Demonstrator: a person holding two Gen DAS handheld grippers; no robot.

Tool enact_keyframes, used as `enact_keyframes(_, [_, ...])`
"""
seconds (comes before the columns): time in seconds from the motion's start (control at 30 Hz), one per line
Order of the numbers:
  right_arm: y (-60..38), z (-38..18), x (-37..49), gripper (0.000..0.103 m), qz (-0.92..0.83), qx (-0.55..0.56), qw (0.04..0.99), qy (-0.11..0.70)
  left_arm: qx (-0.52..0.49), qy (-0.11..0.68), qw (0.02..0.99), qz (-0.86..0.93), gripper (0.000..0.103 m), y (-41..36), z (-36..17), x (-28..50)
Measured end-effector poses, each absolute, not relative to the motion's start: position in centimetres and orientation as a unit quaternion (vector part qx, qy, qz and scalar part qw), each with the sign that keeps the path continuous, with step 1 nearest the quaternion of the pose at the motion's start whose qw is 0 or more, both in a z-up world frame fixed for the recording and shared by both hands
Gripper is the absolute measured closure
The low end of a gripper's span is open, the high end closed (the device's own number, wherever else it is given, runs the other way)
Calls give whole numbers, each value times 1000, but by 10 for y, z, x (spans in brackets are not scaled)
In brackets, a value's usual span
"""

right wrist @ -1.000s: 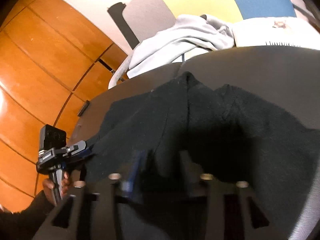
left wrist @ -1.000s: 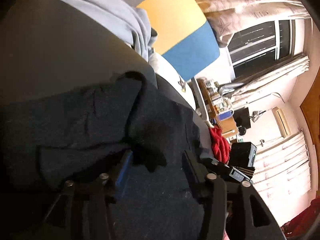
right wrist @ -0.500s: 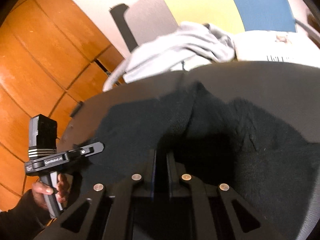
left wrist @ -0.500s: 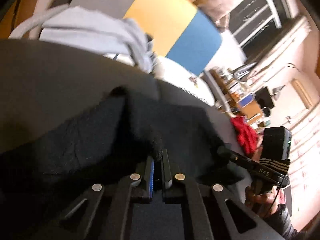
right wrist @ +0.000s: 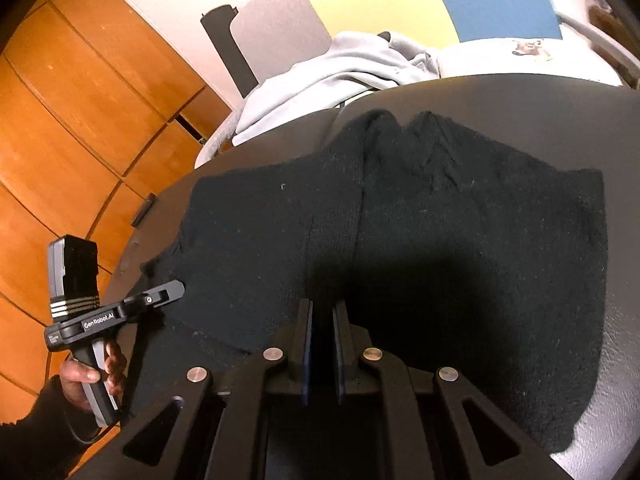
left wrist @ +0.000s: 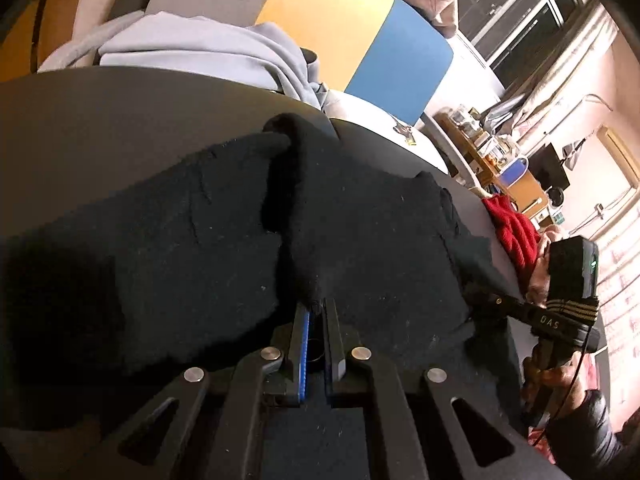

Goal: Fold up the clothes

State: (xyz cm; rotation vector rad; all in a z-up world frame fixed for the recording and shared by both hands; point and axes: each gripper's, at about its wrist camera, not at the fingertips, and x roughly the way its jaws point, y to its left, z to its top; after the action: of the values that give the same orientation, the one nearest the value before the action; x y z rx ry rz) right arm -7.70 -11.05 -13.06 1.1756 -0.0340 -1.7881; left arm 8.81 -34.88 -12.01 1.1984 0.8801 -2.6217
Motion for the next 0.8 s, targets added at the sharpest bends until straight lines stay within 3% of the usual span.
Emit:
enact_keyframes(0.3, [-99, -112, -61, 94, -758, 459, 463, 30, 393, 272, 99, -873, 100, -349, -111, 110])
enact_keyframes(0.33, [-98, -115, -60, 93, -763, 460, 452, 40, 393, 276, 102, -871, 96, -350, -111, 112])
enact_keyframes(0.37, [-97, -118, -60, 92, -768, 462, 442, 50, 385, 290, 97, -871, 86, -353, -110, 115])
enact_keyframes(0.43, [-92, -114, -65, 91, -773, 458, 438, 26, 367, 317, 88, -870, 83, -360, -106, 118])
enact_keyframes(0.47, [-91, -109, -67, 84, -775, 453, 440, 11, 362, 319, 95, -871, 82, -363, -103, 118])
enact_keyframes(0.53, [-95, -101, -71, 52, -773, 448, 448, -2, 362, 321, 102, -869, 80, -370, -102, 112])
enact_keyframes(0.57, [-101, -99, -73, 28, -770, 447, 455, -7, 367, 328, 100, -865, 75, -372, -105, 107])
enact_keyframes(0.6, [-107, -99, -75, 22, -764, 449, 463, -11, 370, 335, 98, -861, 72, -375, -108, 101])
enact_keyframes(0.8, [-149, -124, -78, 23, -735, 480, 480, 12, 370, 350, 62, -858, 67, -386, -122, 60])
